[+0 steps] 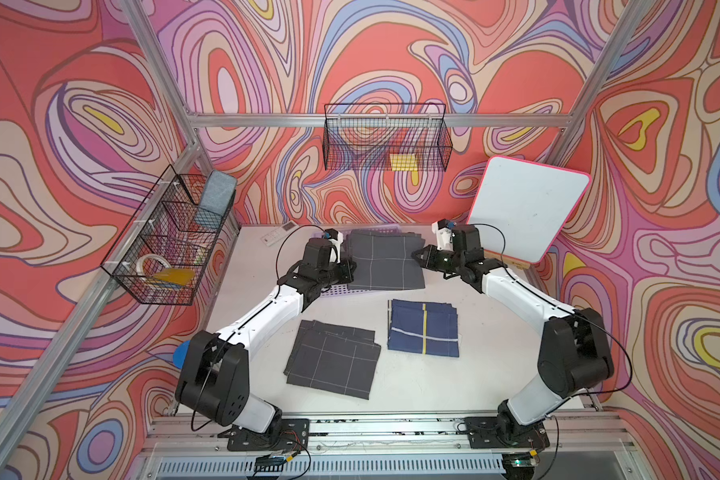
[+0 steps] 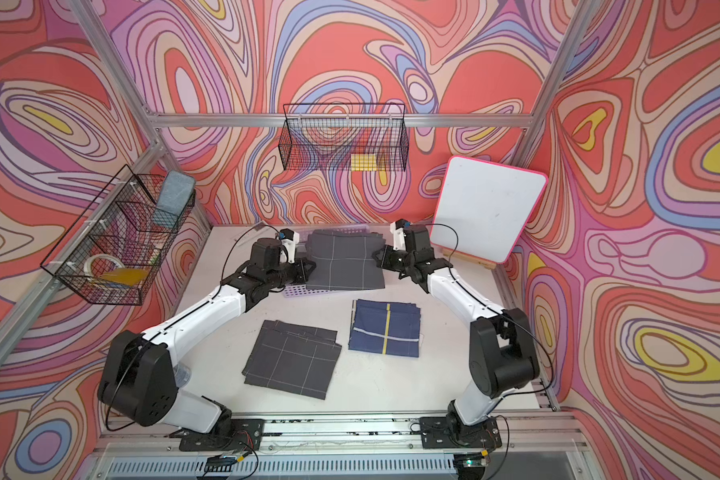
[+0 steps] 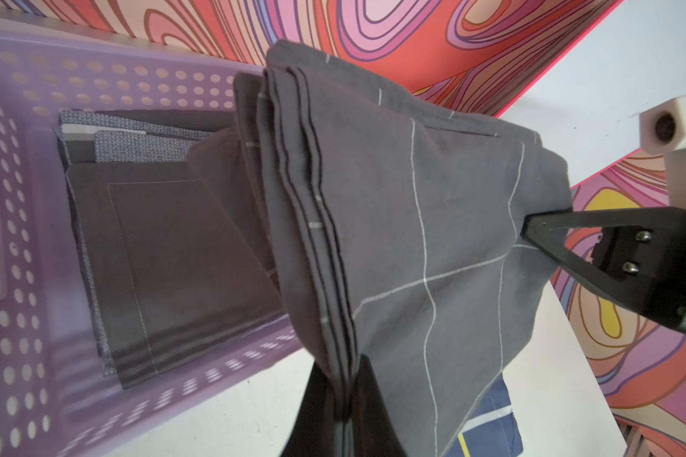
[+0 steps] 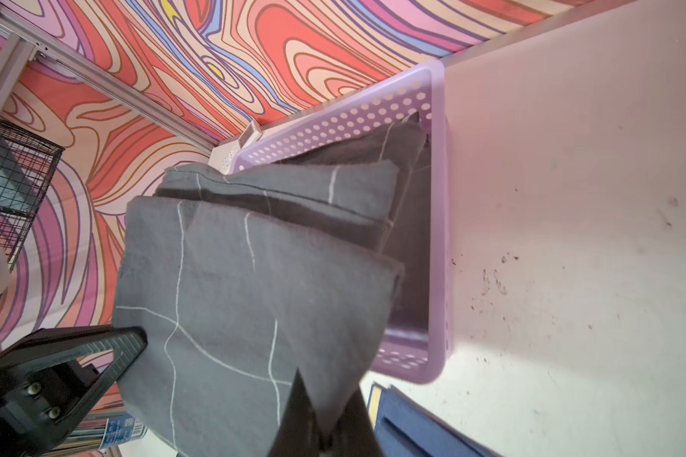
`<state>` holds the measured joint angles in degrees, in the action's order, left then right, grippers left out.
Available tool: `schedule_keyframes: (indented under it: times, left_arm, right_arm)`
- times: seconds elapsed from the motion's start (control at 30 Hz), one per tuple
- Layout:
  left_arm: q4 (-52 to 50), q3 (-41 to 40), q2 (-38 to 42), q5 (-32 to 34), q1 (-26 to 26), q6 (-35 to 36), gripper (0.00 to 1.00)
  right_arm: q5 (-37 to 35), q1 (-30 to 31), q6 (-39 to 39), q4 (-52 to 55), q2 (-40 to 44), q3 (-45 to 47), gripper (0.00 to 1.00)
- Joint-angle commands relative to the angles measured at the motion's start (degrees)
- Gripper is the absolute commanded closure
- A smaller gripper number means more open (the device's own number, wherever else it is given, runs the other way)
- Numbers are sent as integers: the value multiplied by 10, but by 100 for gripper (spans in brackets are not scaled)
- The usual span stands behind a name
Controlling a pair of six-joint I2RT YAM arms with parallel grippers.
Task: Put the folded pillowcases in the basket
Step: Place the pillowcase in the basket.
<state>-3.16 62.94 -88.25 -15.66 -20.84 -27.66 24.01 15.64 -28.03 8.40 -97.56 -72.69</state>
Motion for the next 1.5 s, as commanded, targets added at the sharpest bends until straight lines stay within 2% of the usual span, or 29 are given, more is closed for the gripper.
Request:
schedule_keyframes:
  times: [0.0, 0.23, 0.5, 0.73, 1.0, 1.03, 1.07, 1.17, 1.23, 1.47]
  left_arm:
    - [5, 24, -31, -10, 27, 22, 100]
    - [15, 74, -104, -24, 65, 35, 100]
    - [23, 108, -169, -31, 96, 43, 100]
    - [43, 126, -216, -43, 113, 43, 100]
    - [40, 148, -243, -49, 115, 40, 100]
    - [39, 148, -243, -48, 116, 40, 88]
    - [39, 148, -242, -48, 116, 39, 74]
    - [29, 150, -237, -47, 118, 34, 42]
    - [27, 148, -228, -46, 118, 31, 31]
    - [16, 130, -164, -39, 118, 29, 8]
  right_arm:
    - [-5, -6, 7, -30, -56, -52, 100]
    - [25, -1, -3, -31, -199, -190, 100]
    - [34, 6, -15, -25, -304, -293, 100]
    - [36, 10, -24, -32, -352, -332, 100]
    - [38, 11, -28, -29, -370, -348, 100]
    - [38, 11, -29, -28, -369, -350, 97]
    - [39, 11, -29, -28, -369, -349, 89]
    - [36, 12, -27, -27, -362, -347, 71]
    - [33, 12, -25, -28, -353, -343, 62]
    - [27, 11, -22, -30, -296, -312, 52]
